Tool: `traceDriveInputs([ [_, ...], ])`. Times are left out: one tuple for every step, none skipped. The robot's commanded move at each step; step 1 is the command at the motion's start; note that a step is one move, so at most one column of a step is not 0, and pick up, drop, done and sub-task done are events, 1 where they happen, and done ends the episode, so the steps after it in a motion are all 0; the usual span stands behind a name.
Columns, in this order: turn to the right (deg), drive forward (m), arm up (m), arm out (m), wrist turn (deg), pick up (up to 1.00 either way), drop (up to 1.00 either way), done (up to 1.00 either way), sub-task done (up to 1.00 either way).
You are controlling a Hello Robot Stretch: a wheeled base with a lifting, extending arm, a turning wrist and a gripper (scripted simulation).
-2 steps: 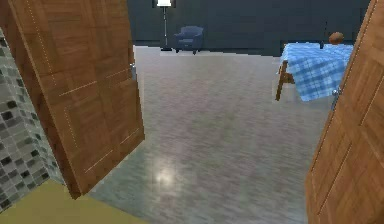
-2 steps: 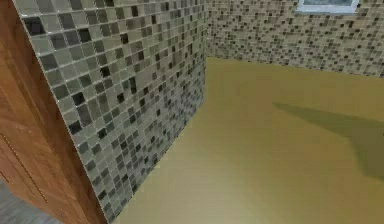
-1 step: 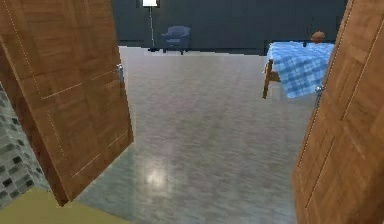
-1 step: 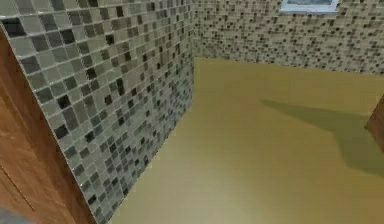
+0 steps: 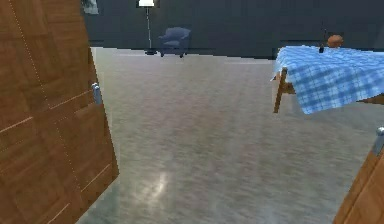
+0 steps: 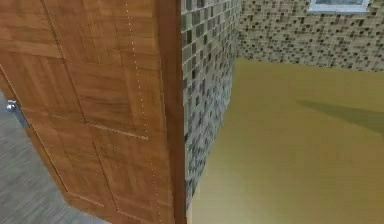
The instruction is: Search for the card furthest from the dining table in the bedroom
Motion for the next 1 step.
traceDriveInputs([
  [-3.0,0.0,0.0,0.0,0.0,0.0,0.0,0.0,0.0],
])
